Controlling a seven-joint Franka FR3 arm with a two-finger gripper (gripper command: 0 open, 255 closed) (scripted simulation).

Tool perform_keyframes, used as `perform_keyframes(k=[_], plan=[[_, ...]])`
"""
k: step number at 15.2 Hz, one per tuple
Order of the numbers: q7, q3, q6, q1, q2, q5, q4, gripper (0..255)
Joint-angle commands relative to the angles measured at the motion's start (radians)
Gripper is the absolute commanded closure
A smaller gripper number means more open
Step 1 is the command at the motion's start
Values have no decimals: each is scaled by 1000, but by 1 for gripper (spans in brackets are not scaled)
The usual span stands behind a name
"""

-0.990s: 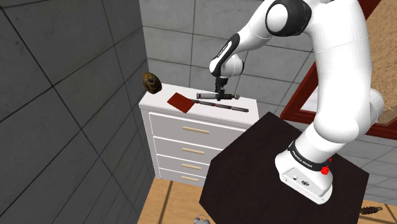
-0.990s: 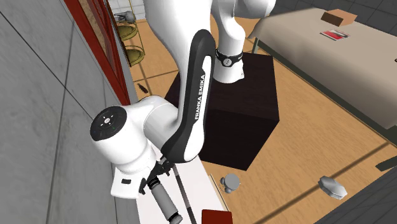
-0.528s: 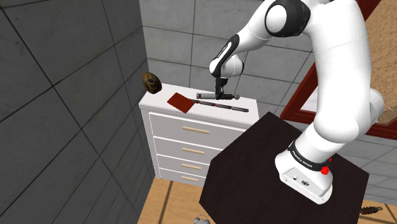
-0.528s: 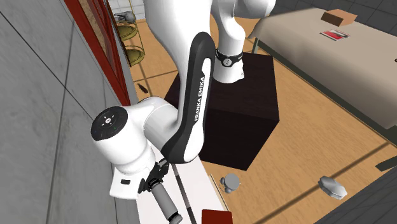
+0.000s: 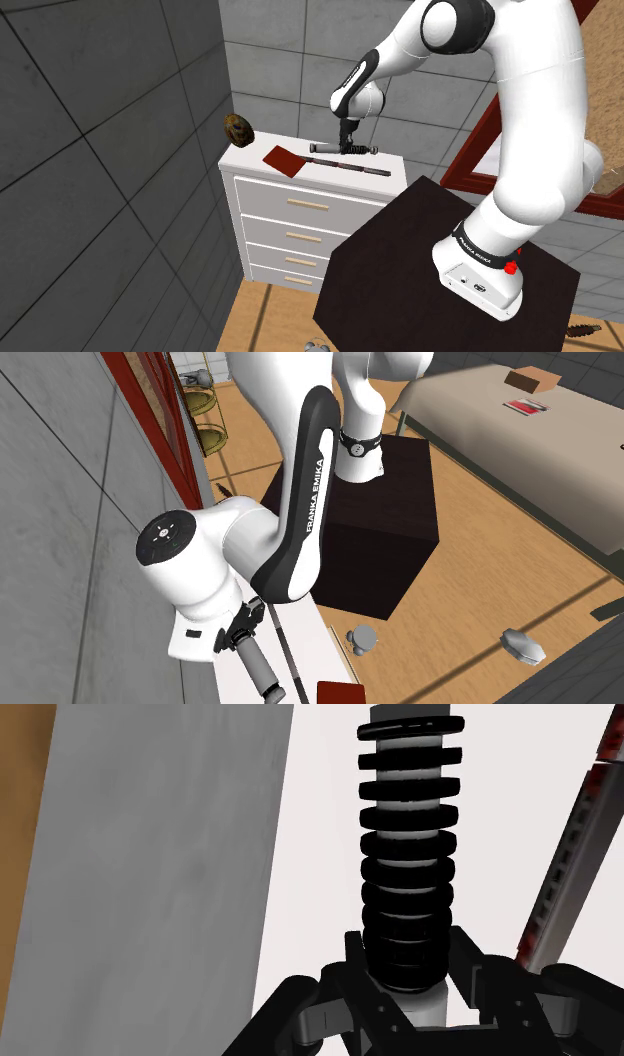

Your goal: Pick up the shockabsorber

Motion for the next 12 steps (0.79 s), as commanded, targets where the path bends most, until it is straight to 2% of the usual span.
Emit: perform_keyframes(k=[1, 12], plan=[[5, -8, -16, 5, -24, -6, -5, 255], [31, -39, -94, 28, -132, -37, -35, 255]])
